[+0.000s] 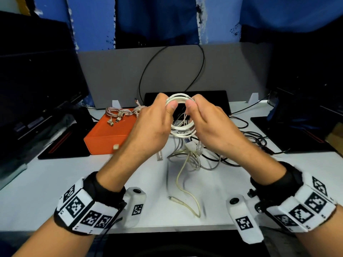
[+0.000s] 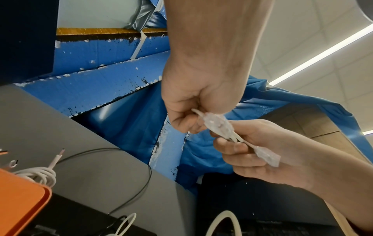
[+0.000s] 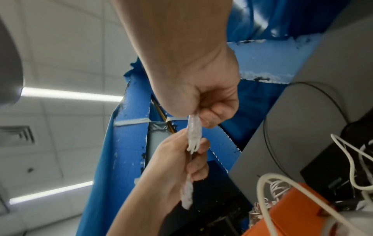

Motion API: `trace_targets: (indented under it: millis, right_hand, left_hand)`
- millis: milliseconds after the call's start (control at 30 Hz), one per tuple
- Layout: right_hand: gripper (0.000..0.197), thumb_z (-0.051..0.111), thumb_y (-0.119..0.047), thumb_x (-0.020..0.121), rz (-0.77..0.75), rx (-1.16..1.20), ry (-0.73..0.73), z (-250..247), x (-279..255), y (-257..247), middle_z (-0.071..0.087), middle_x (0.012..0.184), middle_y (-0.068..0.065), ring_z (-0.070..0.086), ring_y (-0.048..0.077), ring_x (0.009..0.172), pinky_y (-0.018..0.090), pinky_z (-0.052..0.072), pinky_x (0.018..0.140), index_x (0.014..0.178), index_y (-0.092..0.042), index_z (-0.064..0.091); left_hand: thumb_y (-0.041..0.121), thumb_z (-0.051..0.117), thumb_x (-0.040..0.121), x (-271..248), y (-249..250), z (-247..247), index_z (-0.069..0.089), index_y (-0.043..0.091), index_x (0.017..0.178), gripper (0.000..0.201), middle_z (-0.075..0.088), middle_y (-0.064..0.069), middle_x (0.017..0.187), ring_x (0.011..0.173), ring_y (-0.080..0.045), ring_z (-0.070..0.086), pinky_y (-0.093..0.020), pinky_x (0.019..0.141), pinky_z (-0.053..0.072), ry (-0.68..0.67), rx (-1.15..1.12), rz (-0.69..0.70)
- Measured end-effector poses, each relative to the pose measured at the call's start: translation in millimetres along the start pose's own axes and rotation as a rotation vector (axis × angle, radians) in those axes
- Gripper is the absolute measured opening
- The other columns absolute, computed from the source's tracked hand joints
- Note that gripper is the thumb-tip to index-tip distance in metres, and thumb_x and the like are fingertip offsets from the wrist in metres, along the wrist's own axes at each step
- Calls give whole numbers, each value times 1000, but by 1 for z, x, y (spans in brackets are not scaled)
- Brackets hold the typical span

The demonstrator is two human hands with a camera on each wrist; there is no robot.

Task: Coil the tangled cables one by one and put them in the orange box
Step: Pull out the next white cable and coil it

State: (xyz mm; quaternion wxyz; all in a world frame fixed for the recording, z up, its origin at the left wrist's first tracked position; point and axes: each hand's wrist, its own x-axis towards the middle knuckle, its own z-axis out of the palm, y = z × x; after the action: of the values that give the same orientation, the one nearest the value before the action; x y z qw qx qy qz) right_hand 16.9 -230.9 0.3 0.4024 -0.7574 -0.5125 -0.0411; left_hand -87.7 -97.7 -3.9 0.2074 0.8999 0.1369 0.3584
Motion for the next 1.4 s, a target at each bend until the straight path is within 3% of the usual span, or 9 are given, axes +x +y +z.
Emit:
trace_targets:
  millis: [167, 333, 633, 800, 967, 1100, 1233, 1333, 1400]
  right_hand:
    - [37, 27, -48, 110, -9, -107, 11, -14, 4, 3, 49, 66, -3, 45, 18, 59, 36, 35, 54, 86, -22, 37]
    - [37, 24, -47, 110, -28, -219, -32, -26, 3, 3, 51, 66, 3, 45, 25, 59, 44, 36, 54, 84, -23, 32]
    - [32, 21, -45, 111, -42, -407, -49, -18, 4, 4, 51, 65, 4, 48, 26, 58, 38, 25, 49, 98, -18, 30]
    - [33, 27, -44, 111, -32, -233, -16, -19, 5, 6, 52, 67, 3, 48, 25, 59, 41, 30, 52, 93, -18, 35]
    - [38, 29, -45, 111, -33, -105, 16, -19, 9, 9, 58, 74, 2, 55, 24, 69, 45, 44, 65, 91, -17, 43]
    - [37, 34, -43, 111, -72, 60, -5, -18, 10, 10, 53, 70, -3, 53, 19, 64, 53, 53, 69, 85, -19, 46]
    - [35, 38, -39, 111, -122, 179, -57, -12, 8, 7, 51, 63, -18, 46, 4, 56, 34, 41, 60, 79, -27, 45]
    - [33, 38, -34, 112, -158, 173, -78, -15, 4, 2, 54, 63, -22, 50, 1, 57, 23, 38, 60, 79, -34, 45]
    - [34, 37, -34, 112, -170, 124, -76, -18, 3, 0, 57, 64, -22, 53, 0, 58, 20, 37, 58, 79, -37, 44]
  left_hand:
    - [55, 36, 105, 8, -4, -17, 61, 15, 102, 48, 66, 4, 74, 67, -13, 61, -40, 69, 51, -201, -158, -78]
    - [32, 63, 95, 16, -25, -53, 67, 2, 101, 31, 67, -12, 90, 80, -17, 62, -29, 75, 54, -515, -397, -93]
    - [10, 63, 95, 12, 3, -40, 67, 5, 103, 11, 68, -7, 87, 91, -26, 77, -26, 76, 62, -96, -922, -154]
    - [11, 69, 96, 4, 16, -24, 70, 15, 96, 4, 74, -2, 91, 87, -13, 74, -26, 80, 58, 75, -540, 87]
    - [29, 75, 91, 2, 7, -17, 65, 17, 85, 16, 53, 11, 86, 82, -11, 53, -19, 73, 39, 180, -40, 256]
    - [22, 76, 86, 6, 1, -14, 53, 23, 103, 29, 54, 5, 105, 95, -12, 56, -16, 79, 40, 202, -137, 149]
    - [11, 61, 84, 9, -4, -16, 44, 19, 139, 58, 59, -1, 133, 121, -13, 60, -28, 103, 48, -27, -373, 103]
    - [-16, 44, 85, 8, 0, -13, 54, 10, 137, 59, 72, -3, 118, 110, -17, 70, -30, 93, 56, -262, -745, 40]
    - [-13, 45, 81, 8, 2, -12, 64, 13, 120, 51, 74, 1, 98, 92, -14, 71, -28, 78, 56, -228, -699, 61]
